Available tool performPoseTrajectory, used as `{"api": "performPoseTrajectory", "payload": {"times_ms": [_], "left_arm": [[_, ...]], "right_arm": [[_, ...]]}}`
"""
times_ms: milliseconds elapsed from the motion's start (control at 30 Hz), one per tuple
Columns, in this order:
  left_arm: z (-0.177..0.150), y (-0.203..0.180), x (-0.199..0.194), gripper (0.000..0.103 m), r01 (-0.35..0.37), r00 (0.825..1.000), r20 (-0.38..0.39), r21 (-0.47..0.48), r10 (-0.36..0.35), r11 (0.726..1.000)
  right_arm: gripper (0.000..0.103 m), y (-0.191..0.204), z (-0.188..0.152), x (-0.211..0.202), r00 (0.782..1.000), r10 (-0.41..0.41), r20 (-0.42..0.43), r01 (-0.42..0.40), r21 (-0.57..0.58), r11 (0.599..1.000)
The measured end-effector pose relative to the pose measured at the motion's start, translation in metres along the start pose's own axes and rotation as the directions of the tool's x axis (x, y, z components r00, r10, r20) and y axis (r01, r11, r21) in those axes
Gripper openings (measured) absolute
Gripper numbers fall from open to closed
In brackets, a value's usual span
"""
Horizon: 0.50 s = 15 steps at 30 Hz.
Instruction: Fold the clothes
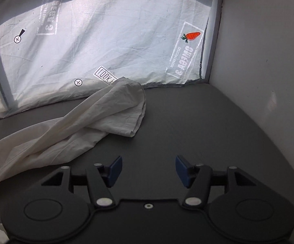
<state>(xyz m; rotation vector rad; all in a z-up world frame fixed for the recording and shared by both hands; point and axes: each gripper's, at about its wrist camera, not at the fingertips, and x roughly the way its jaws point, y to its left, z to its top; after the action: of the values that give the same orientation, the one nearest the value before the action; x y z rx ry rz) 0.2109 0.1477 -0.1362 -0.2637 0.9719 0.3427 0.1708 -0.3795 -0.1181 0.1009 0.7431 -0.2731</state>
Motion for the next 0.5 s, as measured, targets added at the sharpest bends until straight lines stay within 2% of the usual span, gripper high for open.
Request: {"api": "performPoseTrajectory", "payload": {"times_ms": [133, 300, 500], "left_arm": [[-0.036, 0.0, -0.02, 0.076, 0.026, 0.999, -0.018, 0.02, -0.026, 0.999], [-0.08, 0.01, -0.037, 0.076, 0.02, 0.998, -0.061, 0.023, -0.019, 1.0], [-0.117, 0.033, -0.055, 0.076, 0.024, 0.996, -0.081, -0.028, -0.026, 0.999]], "right_arm": [[0.062, -0.01, -0.037, -0.033, 0.999, 0.006, -0.034, -0.006, 0.012, 1.0], [0.063, -0.025, -0.068, -0.059, 0.998, 0.013, -0.063, -0.01, 0.056, 0.998], [0.07, -0.037, -0.104, -0.074, 0.994, 0.019, -0.11, -0.011, 0.068, 0.998]]}}
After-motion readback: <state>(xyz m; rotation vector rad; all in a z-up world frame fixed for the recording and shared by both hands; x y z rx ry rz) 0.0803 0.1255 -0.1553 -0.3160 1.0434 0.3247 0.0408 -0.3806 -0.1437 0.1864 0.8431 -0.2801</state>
